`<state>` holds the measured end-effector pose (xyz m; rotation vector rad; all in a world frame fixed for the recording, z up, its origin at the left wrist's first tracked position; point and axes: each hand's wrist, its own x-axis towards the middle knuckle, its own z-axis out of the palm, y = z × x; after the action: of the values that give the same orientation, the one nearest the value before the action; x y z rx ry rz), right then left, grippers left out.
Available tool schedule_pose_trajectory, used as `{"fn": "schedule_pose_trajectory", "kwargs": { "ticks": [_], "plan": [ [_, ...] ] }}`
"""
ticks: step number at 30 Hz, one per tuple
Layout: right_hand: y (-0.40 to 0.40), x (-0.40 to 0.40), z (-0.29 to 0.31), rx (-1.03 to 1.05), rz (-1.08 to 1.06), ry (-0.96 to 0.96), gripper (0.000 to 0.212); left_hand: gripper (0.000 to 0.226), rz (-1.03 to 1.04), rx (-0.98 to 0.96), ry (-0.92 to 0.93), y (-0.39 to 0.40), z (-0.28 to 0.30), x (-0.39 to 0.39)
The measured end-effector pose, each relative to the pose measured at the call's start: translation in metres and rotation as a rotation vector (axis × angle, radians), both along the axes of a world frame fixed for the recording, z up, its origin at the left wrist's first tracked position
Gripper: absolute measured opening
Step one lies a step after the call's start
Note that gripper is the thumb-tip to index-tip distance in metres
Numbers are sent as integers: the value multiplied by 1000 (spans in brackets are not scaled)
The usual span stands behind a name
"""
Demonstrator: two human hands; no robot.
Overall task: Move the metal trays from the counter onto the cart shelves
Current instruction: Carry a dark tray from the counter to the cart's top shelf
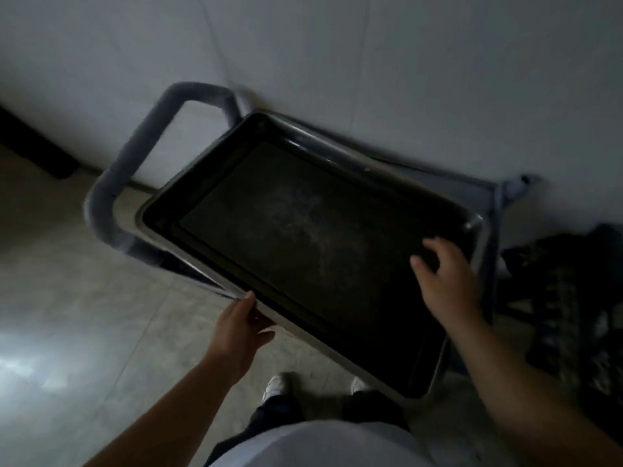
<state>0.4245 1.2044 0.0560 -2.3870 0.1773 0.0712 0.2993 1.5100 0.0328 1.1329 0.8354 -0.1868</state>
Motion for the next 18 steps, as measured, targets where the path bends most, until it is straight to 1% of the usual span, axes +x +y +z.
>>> {"fn": "schedule_pose_trajectory", "kwargs": {
  "ticks": [2, 4, 5, 6, 7, 8, 9, 10, 11, 12, 13, 14, 15, 16, 17, 18],
  "plan": [
    [-8, -68, 7, 19, -216, 53, 39, 31, -51, 7, 6, 21, 3, 3],
    [-4, -124, 10, 45, -454, 136, 47, 28, -43, -4, 6, 41, 7, 10],
    [1, -148, 9, 93, -560, 190, 47, 26, -52, -5, -5, 47, 9, 14],
    [8, -168, 7, 176, -630, 230, 39, 23, -69, -14, -14, 52, 13, 19],
    [17, -186, 6, 265, -654, 278, 29, 21, -115, 27, -23, 56, 15, 22],
    [25, -199, 4, 328, -656, 327, 31, 20, -232, 154, -38, 60, 15, 23],
    [32, -208, 1, 380, -680, 364, 37, 25, -279, 237, 22, 64, 12, 24],
    [38, -214, -3, 455, -732, 373, 38, 32, -280, 307, 60, 68, 8, 26],
    [42, -217, -8, 560, -796, 361, 34, 40, -248, 288, 51, 67, 7, 30],
    [43, -216, -13, 675, -861, 342, 30, 44, -262, 353, 67, 64, 8, 28],
    [42, -212, -16, 791, -923, 317, 27, 45, -286, 313, 79, 57, 10, 29],
    [39, -207, -17, 887, -979, 294, 26, 43, -289, 341, 105, 54, 8, 30],
    [34, -201, -19, 964, -1022, 267, 24, 40, -274, 230, 115, 52, 9, 29],
    [28, -195, -21, 1007, -1041, 244, 23, 37, -352, 260, 93, 49, 5, 29],
    [21, -188, -22, 1016, -1048, 233, 22, 33, -355, 186, 88, 42, 7, 26],
    [13, -180, -22, 1002, -1060, 236, 22, 31, -268, 51, 93, 35, 6, 30]
  ]
}}
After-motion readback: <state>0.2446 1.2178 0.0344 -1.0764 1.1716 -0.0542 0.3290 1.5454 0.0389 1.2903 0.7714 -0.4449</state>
